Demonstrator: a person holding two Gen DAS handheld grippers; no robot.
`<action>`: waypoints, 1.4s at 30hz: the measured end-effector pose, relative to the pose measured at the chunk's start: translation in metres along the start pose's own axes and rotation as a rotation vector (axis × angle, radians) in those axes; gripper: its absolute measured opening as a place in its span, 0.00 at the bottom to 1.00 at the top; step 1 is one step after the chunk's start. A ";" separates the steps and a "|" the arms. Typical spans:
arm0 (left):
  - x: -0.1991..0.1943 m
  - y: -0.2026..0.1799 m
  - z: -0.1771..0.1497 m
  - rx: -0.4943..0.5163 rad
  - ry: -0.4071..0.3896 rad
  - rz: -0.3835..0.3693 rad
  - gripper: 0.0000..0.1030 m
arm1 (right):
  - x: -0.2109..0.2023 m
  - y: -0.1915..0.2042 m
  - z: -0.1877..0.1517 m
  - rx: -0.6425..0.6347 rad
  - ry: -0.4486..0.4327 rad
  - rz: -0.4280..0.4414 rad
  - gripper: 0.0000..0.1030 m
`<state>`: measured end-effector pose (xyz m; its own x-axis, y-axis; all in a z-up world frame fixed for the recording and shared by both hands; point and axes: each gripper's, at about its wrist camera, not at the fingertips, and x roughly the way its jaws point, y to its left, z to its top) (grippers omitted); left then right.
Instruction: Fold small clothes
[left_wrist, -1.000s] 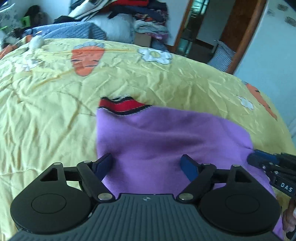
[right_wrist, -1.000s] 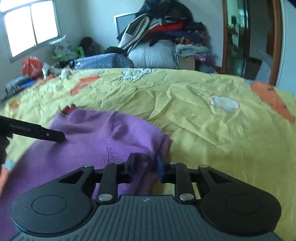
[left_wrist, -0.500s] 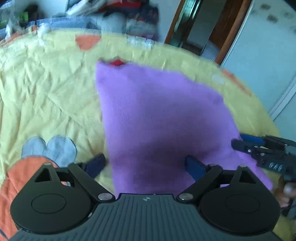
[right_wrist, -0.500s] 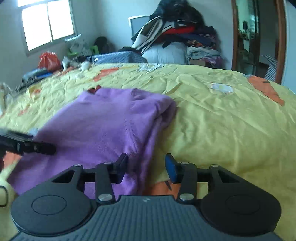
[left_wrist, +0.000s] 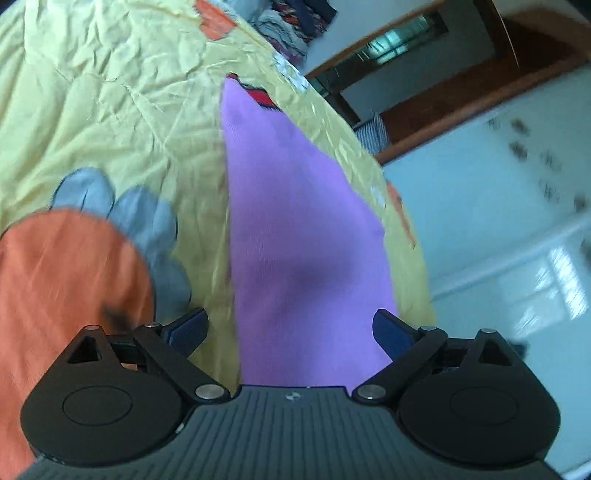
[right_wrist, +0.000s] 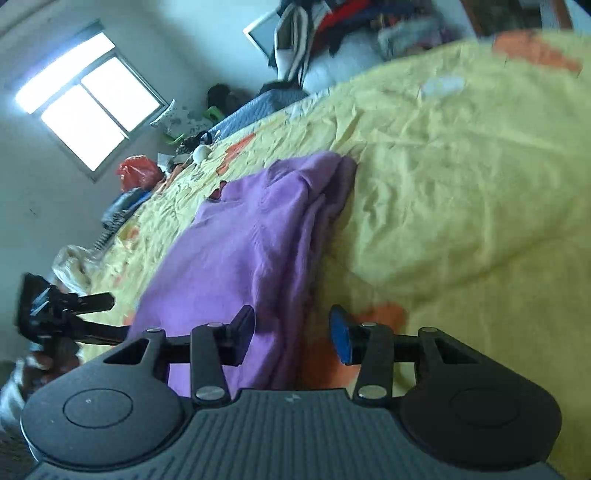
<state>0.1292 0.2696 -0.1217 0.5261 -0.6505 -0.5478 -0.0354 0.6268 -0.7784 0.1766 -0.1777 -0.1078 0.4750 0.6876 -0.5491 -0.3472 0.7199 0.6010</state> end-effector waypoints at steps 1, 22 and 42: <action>0.005 0.003 0.009 -0.023 0.005 -0.018 0.93 | 0.006 -0.001 0.006 0.003 0.002 0.004 0.43; 0.045 0.002 0.046 -0.145 0.128 -0.059 0.88 | 0.060 -0.003 0.043 0.015 0.160 0.208 0.56; -0.056 -0.072 0.059 0.145 0.034 0.218 0.28 | 0.028 0.136 0.042 -0.121 0.047 0.133 0.17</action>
<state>0.1529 0.2863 -0.0169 0.4902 -0.5060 -0.7097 -0.0212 0.8071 -0.5901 0.1768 -0.0646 -0.0172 0.3811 0.7793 -0.4974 -0.5010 0.6263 0.5973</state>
